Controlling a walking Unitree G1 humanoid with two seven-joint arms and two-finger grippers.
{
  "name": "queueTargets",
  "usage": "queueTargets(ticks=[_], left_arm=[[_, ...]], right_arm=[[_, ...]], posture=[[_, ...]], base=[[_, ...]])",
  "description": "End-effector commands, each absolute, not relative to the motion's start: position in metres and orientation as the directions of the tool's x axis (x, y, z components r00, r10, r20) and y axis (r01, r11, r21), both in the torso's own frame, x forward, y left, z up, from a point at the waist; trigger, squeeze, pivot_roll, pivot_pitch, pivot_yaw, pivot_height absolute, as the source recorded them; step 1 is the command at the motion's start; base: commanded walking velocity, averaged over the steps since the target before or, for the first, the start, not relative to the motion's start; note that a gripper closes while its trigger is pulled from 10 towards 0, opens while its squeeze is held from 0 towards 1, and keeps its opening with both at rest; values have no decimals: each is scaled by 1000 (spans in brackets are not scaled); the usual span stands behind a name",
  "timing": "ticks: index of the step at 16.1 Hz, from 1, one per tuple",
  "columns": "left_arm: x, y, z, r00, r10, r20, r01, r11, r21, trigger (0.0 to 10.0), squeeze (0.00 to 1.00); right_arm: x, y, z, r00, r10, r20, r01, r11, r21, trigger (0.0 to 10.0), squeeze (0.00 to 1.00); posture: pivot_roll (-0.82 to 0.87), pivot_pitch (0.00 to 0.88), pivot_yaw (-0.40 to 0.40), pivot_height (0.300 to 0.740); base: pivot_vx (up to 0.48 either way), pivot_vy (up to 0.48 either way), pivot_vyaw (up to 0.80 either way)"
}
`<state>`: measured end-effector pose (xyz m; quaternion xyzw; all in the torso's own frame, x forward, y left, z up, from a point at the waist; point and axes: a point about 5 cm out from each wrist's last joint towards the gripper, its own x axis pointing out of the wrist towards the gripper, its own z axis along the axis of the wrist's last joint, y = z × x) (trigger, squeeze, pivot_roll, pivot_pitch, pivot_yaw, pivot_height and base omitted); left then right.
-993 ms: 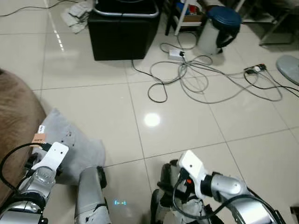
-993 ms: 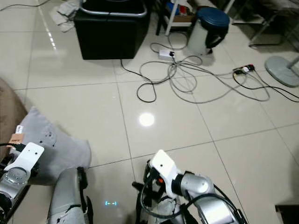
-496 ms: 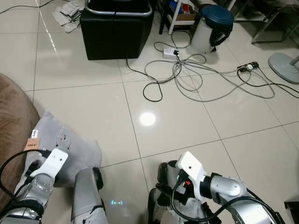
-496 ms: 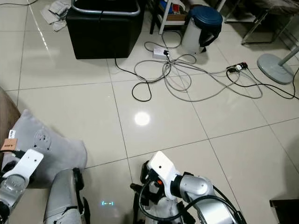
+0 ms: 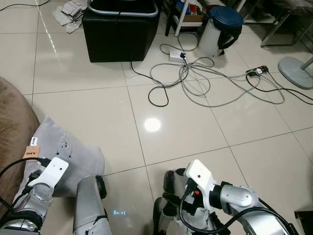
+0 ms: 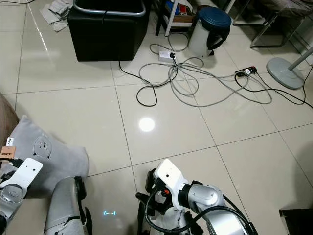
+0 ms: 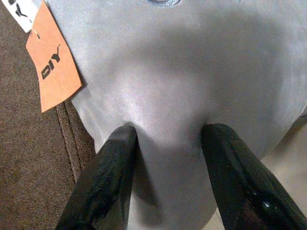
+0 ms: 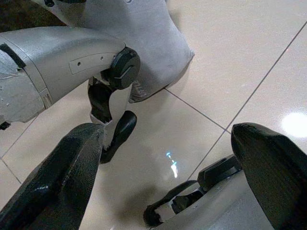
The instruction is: Move the pillow to the sofa from floor
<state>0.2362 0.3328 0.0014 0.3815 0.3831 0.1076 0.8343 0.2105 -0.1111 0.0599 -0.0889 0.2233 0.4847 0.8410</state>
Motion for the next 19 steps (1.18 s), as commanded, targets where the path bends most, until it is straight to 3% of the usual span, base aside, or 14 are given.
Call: queueTargets(ticks=[1,11,15,16,19], left_arm=[[227,332,-6,664,474,-578,139,682,718,0,0],[232,319,-10,686,416,-597,143,727,671,0,0],[251,280,-13,776,238,-585,180,805,565,0,0],[265,259,-8,823,133,-553,217,825,522,0,0],[292,233,12,887,32,-461,245,813,528,0,0]], right_arm=[[207,-117,56,428,764,-482,-849,523,77,10000,0],[215,-113,51,458,753,-473,-832,550,71,10000,0],[227,-112,45,523,721,-454,-788,613,66,10000,0],[233,-111,44,550,708,-443,-770,635,61,10000,0],[250,-112,43,614,670,-417,-724,689,43,10000,0]], posture=[[-45,253,-214,586],[3,199,-174,586],[44,133,-129,586],[56,97,-103,586],[75,8,-51,586]], base=[[0,0,0],[0,0,0],[0,0,0],[0,0,0],[0,0,0]])
